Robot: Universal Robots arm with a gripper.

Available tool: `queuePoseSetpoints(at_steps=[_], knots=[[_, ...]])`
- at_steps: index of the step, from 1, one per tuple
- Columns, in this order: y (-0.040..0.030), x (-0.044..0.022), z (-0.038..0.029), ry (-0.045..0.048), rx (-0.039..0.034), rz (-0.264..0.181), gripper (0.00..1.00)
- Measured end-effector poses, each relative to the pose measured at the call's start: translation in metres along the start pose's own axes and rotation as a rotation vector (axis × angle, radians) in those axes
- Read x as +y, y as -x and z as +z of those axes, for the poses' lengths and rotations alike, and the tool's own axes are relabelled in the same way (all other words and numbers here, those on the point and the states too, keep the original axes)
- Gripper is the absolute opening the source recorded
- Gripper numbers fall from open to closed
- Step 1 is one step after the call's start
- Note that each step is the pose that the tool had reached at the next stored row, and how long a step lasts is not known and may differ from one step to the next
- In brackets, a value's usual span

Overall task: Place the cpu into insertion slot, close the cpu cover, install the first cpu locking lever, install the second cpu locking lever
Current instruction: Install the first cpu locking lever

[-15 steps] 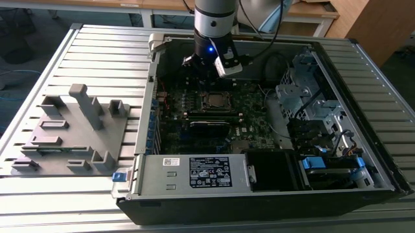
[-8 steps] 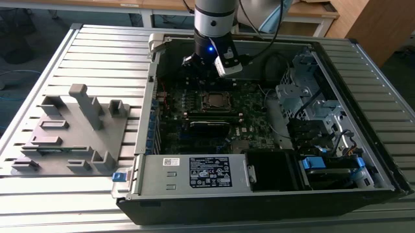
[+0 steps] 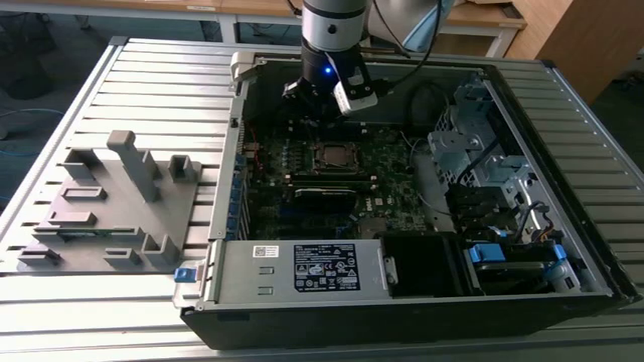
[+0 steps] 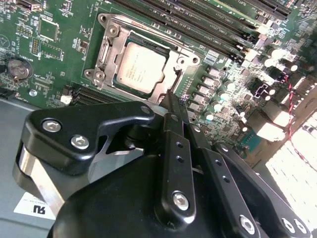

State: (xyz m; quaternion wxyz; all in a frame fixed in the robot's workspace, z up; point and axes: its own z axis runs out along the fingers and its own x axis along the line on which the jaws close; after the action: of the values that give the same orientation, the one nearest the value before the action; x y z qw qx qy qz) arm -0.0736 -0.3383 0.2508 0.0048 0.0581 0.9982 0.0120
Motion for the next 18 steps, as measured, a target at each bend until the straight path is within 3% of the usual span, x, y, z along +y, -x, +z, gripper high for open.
queuePoseSetpoints(at_steps=[5,18], knots=[[0.0001,0.0001,-0.0047,-0.0001,0.0,0.0,0.1],[-0.0021,-0.0002,-0.005,-0.0002,0.0001,0.0,0.1]])
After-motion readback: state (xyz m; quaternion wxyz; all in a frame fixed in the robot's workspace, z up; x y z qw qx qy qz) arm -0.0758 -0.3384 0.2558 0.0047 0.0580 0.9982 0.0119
